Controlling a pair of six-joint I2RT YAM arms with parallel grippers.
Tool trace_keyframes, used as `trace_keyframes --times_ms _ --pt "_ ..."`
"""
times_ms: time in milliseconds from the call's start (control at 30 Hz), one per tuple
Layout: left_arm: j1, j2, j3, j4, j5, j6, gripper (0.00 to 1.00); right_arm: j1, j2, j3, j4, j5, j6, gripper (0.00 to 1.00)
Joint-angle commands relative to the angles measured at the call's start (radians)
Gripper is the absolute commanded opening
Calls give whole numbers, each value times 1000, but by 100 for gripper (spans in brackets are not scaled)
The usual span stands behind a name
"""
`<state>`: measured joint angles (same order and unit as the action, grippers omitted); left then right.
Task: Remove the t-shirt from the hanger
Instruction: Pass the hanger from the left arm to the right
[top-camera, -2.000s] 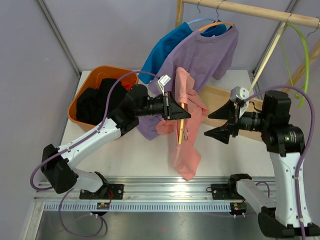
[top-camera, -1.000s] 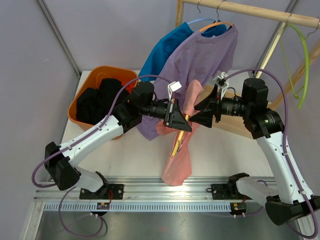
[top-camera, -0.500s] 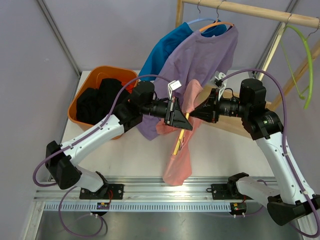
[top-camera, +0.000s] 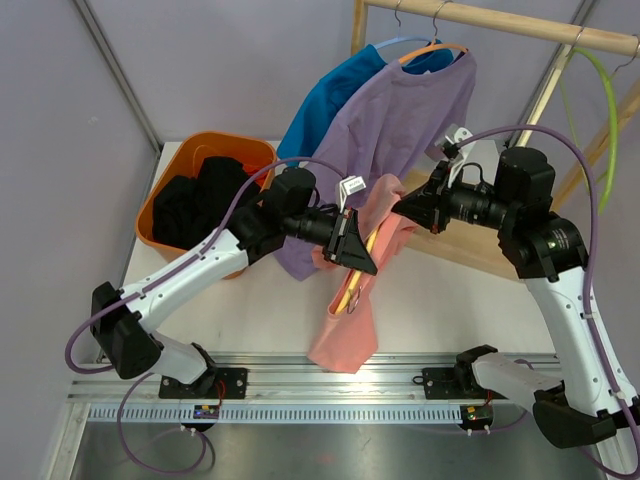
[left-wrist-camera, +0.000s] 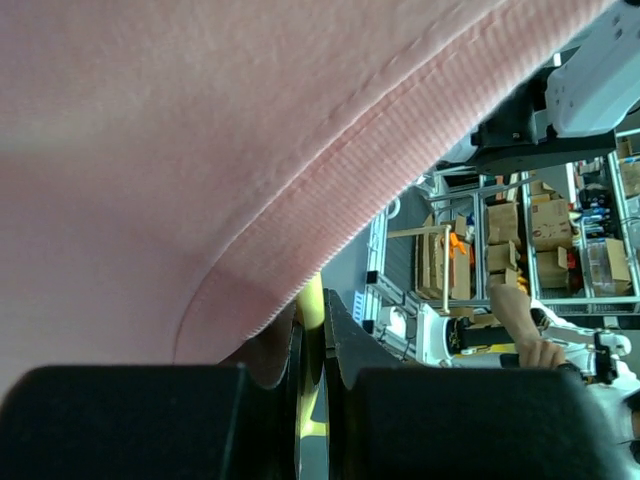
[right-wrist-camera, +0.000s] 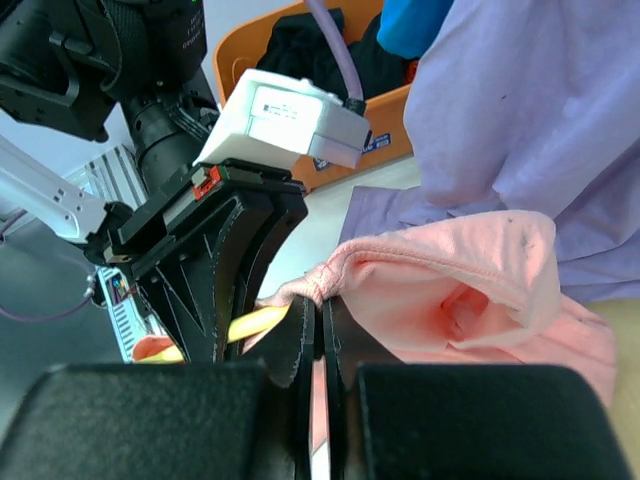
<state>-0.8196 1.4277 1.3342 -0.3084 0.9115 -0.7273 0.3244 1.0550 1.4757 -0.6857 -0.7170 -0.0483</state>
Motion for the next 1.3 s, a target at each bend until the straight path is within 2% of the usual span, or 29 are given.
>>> trace_keyframes --times_ms 0,67,167,300,400,567,767,867,900,933,1067,1167,1267 --pt "-6 -29 63 -110 15 55 0 -19 16 101 49 60 8 0" --pt "-1 -29 71 -133 9 72 0 -25 23 126 45 56 10 0" --pt "11 -32 77 -146 3 80 0 -31 36 167 41 -50 21 0" --pt "33 -24 105 -149 0 77 0 -27 45 186 58 -370 77 0" --pt "37 -9 155 -156 9 77 0 -22 31 158 77 -485 105 0" --pt "37 36 250 -138 64 60 0 24 5 13 -6 -448 -4 0" --pt "36 72 280 -106 122 35 0 165 31 -46 -198 -216 -241 0" --pt "36 73 258 -107 150 49 0 191 60 26 -309 -104 -356 18" --pt "37 68 247 -113 167 71 0 192 66 55 -351 -63 -389 27" --pt "37 66 231 -144 173 87 0 193 68 81 -415 -36 -456 40" --pt "37 74 220 -303 191 233 0 191 20 188 -541 37 -642 69" --pt "36 82 227 -412 199 340 0 191 -9 178 -661 36 -849 77" --pt "37 92 238 -497 191 422 0 191 -41 160 -719 16 -1022 80"
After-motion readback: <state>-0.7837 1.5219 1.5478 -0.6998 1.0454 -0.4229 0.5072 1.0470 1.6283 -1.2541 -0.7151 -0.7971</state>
